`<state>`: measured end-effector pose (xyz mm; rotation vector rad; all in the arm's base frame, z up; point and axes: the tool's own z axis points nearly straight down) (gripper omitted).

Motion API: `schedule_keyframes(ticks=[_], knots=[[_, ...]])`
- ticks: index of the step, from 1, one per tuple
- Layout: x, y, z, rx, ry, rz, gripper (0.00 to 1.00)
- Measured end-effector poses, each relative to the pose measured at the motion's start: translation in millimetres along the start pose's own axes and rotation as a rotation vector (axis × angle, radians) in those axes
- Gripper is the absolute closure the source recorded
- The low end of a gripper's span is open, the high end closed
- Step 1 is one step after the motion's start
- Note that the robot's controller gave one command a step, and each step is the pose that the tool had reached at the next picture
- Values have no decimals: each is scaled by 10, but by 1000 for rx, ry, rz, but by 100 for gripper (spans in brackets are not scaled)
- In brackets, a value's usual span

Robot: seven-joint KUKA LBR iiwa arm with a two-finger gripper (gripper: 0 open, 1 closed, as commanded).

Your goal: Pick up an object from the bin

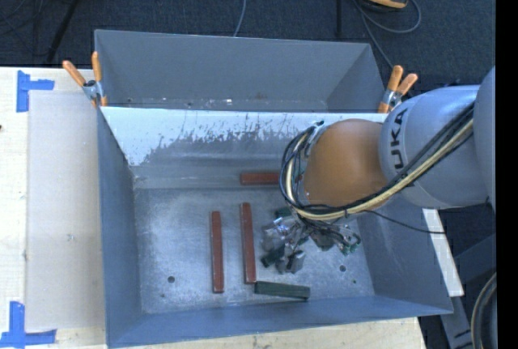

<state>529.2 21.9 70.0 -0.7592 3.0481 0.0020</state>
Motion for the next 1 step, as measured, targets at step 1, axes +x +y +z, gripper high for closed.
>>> schedule_keyframes(ticks=[1], knots=[[-141, 97, -1422, 4, -8, 32, 100]])
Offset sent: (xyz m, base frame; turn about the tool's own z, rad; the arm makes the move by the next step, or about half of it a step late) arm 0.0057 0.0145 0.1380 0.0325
